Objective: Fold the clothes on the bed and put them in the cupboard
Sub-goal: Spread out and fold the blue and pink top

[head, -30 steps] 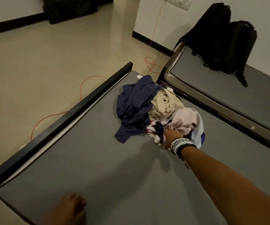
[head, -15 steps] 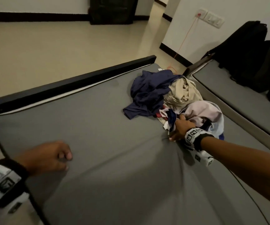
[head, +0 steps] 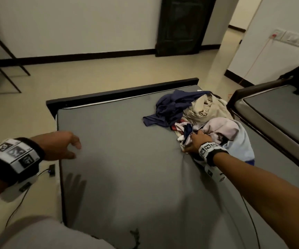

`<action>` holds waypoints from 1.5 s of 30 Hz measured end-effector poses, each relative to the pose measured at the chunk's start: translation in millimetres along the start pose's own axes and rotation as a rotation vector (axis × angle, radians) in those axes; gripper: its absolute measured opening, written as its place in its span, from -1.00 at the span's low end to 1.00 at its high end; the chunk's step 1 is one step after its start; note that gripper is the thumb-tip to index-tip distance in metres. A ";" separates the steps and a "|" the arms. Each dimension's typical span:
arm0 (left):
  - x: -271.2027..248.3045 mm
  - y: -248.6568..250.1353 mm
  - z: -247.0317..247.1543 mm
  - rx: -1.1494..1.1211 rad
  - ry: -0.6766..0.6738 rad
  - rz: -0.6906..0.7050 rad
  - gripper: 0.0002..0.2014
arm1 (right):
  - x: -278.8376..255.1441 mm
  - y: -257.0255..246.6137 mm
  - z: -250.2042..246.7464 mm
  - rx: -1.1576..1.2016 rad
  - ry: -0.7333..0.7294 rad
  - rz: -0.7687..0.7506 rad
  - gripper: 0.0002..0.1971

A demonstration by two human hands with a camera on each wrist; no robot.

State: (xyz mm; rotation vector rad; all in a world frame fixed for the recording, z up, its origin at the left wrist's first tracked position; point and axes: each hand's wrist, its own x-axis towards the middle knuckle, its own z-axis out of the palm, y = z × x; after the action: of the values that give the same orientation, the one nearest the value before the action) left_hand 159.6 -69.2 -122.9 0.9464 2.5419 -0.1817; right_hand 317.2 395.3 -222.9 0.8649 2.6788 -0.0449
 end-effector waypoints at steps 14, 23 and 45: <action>-70.5 138.2 2.6 -0.063 0.207 0.078 -0.38 | -114.4 -72.0 -60.2 0.426 0.016 -0.668 -0.78; -62.0 168.9 8.3 -0.936 0.300 0.264 -0.75 | -153.6 -105.9 -96.6 1.374 -0.189 -0.977 -0.34; -81.1 26.1 -32.5 -0.902 0.466 -0.196 -0.81 | -138.6 -172.2 -45.5 0.807 0.501 -0.831 -0.18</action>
State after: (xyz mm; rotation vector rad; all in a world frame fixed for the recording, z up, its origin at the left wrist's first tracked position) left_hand 220.7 -89.0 -58.2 0.3927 2.6357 1.1503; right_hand 310.8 182.5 -148.1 -0.2004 3.3086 -1.3079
